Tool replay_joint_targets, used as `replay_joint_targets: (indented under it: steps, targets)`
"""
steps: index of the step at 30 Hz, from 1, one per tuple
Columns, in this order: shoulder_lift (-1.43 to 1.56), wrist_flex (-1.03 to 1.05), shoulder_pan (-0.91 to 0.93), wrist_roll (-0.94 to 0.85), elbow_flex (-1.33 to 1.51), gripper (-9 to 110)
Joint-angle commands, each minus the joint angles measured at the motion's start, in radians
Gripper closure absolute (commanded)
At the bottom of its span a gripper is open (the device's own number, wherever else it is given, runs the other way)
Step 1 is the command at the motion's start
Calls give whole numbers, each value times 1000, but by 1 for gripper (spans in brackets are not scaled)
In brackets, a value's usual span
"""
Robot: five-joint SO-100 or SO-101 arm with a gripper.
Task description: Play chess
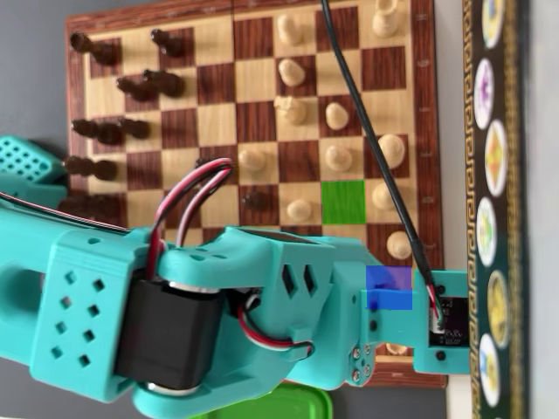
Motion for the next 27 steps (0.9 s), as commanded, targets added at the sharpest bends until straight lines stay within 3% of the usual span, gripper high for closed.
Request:
replay_joint_targets:
  steps: [1, 27]
  targets:
    - [92, -12, 18, -3, 9, 98]
    - [235, -12, 15, -3, 158, 98]
